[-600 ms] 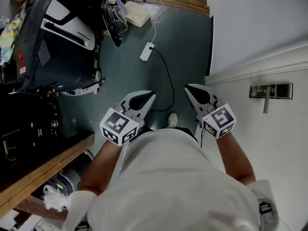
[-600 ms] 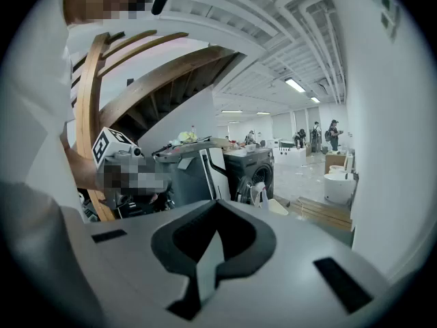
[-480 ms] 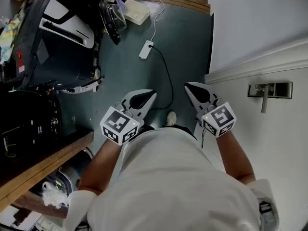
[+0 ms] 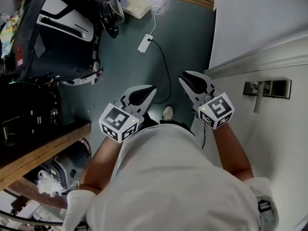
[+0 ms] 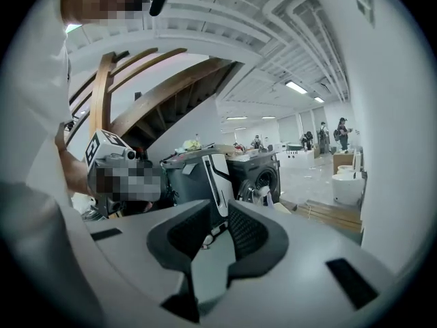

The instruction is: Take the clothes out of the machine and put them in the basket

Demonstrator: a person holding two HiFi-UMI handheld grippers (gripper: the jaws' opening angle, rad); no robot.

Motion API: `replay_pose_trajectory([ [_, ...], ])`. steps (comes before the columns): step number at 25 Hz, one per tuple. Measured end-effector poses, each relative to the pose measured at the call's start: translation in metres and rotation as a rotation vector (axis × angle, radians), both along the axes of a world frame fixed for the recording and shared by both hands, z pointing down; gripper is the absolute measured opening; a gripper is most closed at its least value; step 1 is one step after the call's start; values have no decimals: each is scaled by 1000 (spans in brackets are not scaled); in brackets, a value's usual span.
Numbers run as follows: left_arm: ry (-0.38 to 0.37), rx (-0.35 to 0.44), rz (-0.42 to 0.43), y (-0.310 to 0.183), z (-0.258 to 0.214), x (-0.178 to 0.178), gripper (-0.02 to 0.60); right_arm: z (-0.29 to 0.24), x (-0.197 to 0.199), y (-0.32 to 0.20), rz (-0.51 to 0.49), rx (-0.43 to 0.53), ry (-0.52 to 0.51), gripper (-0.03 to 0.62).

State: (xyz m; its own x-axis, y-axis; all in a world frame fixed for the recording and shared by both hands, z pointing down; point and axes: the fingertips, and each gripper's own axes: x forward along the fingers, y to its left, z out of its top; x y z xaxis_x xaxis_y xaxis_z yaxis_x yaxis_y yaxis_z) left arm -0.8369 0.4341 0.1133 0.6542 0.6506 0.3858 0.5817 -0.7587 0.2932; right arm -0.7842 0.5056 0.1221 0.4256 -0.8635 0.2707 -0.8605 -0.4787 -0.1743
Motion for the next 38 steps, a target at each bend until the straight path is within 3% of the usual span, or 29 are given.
replay_pose_trajectory([
  [5,-22,-5,2,4,5,10,-3,5,17,4,23,-1,0,67],
  [11,-38,-29,19,-13,19,48,-3,18,54,-5,39,-43,5,91],
  [20,-42,-69,66,-69,27,155,-3,21,153,-55,54,-130,8,121],
  [27,-23,-73,96,-119,26,230,-3,6,233,-109,68,-139,45,130],
  [38,-46,-93,36,-143,37,314,-3,15,332,-134,27,-147,26,167],
])
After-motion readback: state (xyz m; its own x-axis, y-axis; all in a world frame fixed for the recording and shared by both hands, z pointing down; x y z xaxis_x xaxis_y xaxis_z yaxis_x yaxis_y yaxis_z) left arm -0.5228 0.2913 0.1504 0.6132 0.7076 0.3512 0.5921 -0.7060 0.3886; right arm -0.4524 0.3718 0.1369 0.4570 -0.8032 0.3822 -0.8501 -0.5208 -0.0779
